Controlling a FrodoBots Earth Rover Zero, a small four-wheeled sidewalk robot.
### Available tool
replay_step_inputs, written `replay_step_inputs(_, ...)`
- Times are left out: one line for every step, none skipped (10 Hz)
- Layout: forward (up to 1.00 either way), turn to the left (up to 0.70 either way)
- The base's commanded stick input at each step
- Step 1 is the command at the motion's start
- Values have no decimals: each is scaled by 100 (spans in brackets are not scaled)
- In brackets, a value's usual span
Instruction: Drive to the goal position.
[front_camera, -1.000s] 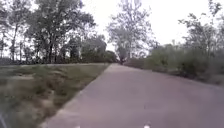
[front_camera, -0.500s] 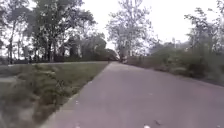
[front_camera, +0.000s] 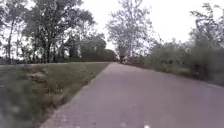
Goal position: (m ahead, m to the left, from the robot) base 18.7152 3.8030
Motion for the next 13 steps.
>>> replay_step_inputs(100, 0)
replay_step_inputs(100, 0)
replay_step_inputs(100, 0)
replay_step_inputs(100, 0)
replay_step_inputs(100, 0)
replay_step_inputs(100, 0)
replay_step_inputs(100, 0)
replay_step_inputs(100, 0)
replay_step_inputs(100, 0)
replay_step_inputs(100, 0)
replay_step_inputs(100, 0)
replay_step_inputs(100, 0)
replay_step_inputs(100, 0)
